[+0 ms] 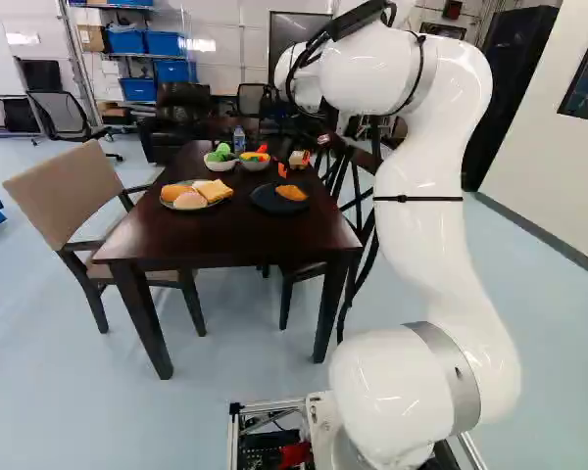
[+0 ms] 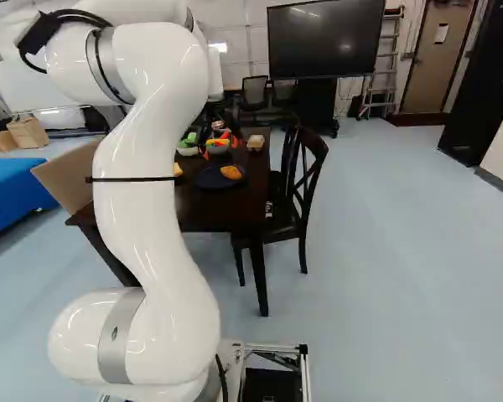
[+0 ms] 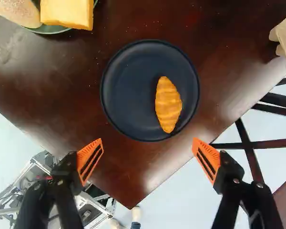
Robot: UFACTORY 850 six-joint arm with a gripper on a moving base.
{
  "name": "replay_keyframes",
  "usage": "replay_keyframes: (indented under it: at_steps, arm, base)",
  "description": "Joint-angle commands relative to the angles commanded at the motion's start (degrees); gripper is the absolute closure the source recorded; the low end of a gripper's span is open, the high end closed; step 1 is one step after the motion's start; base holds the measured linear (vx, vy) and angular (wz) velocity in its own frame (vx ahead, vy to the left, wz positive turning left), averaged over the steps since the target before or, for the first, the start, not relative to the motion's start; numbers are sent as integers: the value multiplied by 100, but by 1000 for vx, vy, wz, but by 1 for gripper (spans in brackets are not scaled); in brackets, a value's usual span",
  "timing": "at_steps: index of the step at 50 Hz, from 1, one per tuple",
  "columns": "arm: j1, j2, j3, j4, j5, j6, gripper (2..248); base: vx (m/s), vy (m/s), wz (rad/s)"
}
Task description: Move the croissant to the empty plate
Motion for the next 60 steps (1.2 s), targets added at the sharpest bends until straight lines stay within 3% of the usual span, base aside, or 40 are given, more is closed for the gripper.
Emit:
replay_keyframes:
  at_steps: [22, 60]
  arm:
    - [0, 284, -2, 0, -175, 0, 3]
    - [-3, 325, 83, -4, -76, 40, 3]
  base:
    - [0, 0, 0]
    - [0, 0, 0]
